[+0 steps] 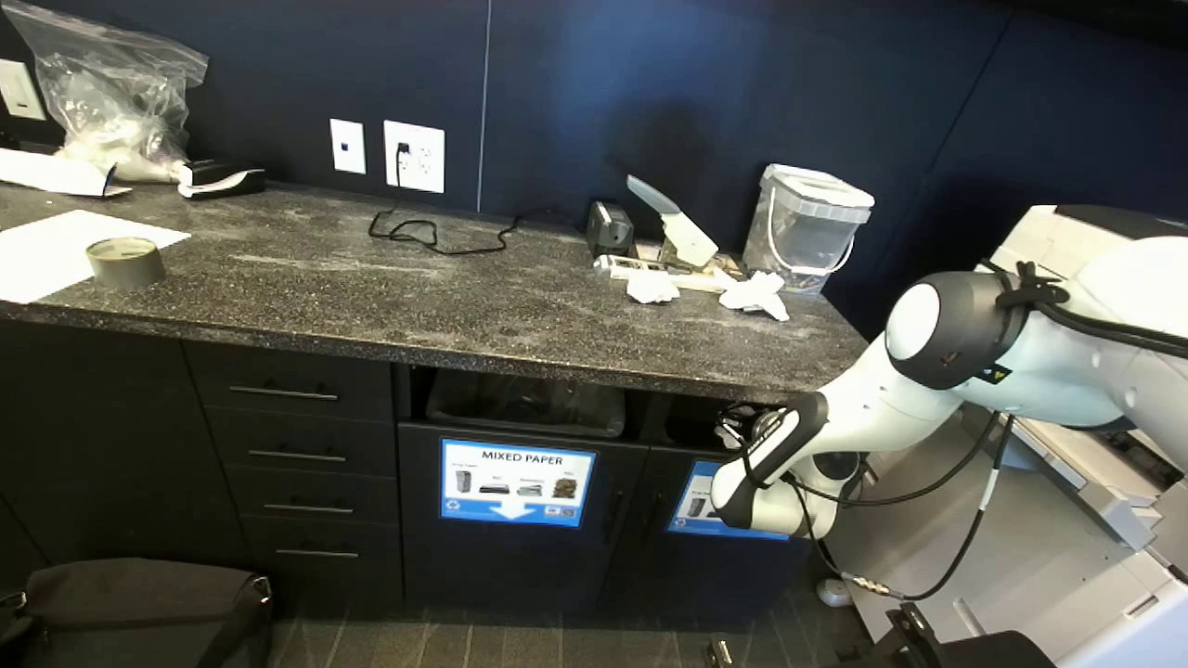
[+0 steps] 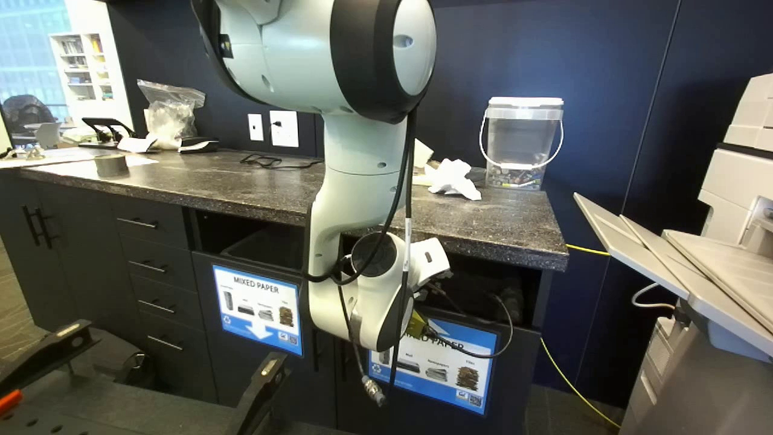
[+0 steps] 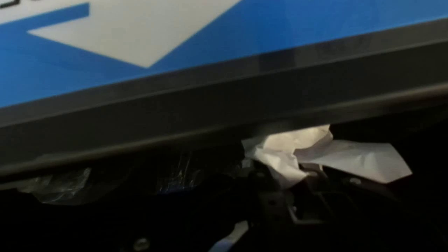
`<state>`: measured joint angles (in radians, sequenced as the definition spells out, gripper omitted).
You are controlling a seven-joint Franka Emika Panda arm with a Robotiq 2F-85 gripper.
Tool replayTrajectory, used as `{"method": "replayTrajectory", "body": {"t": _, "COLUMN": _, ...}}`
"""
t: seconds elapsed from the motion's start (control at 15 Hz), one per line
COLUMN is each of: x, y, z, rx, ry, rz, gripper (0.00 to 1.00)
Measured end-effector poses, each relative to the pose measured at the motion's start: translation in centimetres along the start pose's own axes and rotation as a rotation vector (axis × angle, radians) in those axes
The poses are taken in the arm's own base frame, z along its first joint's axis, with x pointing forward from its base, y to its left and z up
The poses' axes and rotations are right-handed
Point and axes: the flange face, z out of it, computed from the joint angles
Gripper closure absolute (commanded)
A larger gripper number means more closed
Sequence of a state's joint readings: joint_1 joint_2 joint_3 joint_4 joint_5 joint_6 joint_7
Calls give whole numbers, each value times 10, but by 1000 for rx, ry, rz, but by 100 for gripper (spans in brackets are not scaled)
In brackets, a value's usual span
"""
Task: Place the papers on the countertop inside the bin on the right
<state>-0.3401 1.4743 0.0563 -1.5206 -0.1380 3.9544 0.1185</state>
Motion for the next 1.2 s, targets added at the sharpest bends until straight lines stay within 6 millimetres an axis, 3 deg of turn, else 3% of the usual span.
{"method": "replayTrajectory", "body": {"t": 0.47, "x": -1, "y": 4, "z": 2, "rx": -7, "ry": -3, "rz": -3, "gripper": 2}}
{"method": "replayTrajectory", "body": {"t": 1.2, "x": 3, "y": 2, "z": -2, "rx": 23, "ry": 1, "rz": -2, "gripper": 0}}
